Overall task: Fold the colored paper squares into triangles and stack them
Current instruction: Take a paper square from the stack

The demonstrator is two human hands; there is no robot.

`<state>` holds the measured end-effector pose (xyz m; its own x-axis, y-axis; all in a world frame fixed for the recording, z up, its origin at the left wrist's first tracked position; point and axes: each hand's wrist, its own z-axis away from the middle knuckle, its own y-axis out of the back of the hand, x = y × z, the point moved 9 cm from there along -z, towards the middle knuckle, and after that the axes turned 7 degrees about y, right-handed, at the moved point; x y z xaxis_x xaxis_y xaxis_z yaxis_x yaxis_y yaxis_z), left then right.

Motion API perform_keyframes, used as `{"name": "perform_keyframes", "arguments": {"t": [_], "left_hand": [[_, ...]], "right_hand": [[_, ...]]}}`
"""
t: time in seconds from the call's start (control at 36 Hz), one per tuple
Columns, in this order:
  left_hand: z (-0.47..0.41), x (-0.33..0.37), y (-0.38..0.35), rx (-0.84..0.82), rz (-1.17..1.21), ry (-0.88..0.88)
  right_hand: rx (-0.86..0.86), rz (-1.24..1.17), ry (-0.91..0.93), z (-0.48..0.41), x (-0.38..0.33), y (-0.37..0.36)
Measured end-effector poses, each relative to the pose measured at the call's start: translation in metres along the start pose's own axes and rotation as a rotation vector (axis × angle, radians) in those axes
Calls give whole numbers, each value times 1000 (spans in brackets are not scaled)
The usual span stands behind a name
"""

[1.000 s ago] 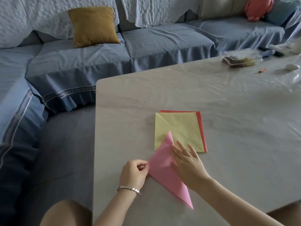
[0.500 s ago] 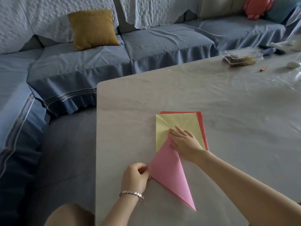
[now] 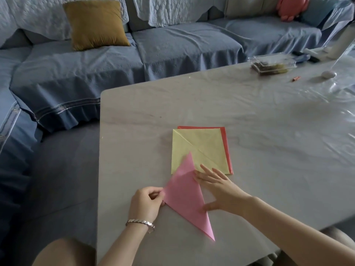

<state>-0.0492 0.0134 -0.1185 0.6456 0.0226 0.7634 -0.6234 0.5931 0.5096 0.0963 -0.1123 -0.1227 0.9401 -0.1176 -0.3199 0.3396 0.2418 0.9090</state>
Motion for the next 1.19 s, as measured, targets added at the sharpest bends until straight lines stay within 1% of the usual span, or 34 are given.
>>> {"name": "perform_keyframes", "arguments": {"t": [0.14, 0.31, 0.36, 0.42, 0.47, 0.5, 0.58, 0.64, 0.69, 0.78, 0.89, 0.94, 1.0, 1.06, 1.11, 1.17, 1.19], "left_hand": [[1, -1, 0, -9, 20, 9], [4, 0, 1, 15, 22, -15], [4, 0, 2, 11, 88, -10], [5, 0, 3, 9, 217, 5], [8, 6, 6, 24, 338, 2], [9, 11, 7, 27, 387, -6], [14, 35, 4, -8, 488, -53], [18, 55, 0, -35, 505, -105], [21, 72, -4, -55, 517, -156], [24, 88, -8, -87, 529, -204], [26, 93, -13, -103, 491, -234], [21, 89, -15, -92, 423, -240], [15, 84, -20, -89, 327, -235], [4, 77, -21, -33, 174, -216], [-8, 69, -18, 58, 10, -179], [-18, 65, -19, 79, -71, -120], [-22, 62, -21, 68, -91, -78]], "right_hand": [[-3, -20, 48, 17, -11, -11], [-42, -71, 41, 33, -18, -25], [-78, -79, 19, 37, -21, -21], [-80, -151, -35, 40, -21, -14], [14, -341, -115, 39, -19, -2], [108, -461, -157, 37, -18, 8], [467, -821, -256, 34, -6, 34], [612, -989, -301, 34, 2, 43], [701, -1041, -359, 36, 11, 48], [749, -1083, -441, 44, 21, 49], [862, -1306, -466, 61, 28, 52], [940, -1291, -495, 70, 36, 55], [992, -1197, -537, 78, 48, 60], [1053, -1082, -585, 90, 67, 64], [1117, -965, -647, 106, 90, 65], [1146, -850, -742, 123, 113, 62], [1132, -799, -799, 129, 123, 59]]}}
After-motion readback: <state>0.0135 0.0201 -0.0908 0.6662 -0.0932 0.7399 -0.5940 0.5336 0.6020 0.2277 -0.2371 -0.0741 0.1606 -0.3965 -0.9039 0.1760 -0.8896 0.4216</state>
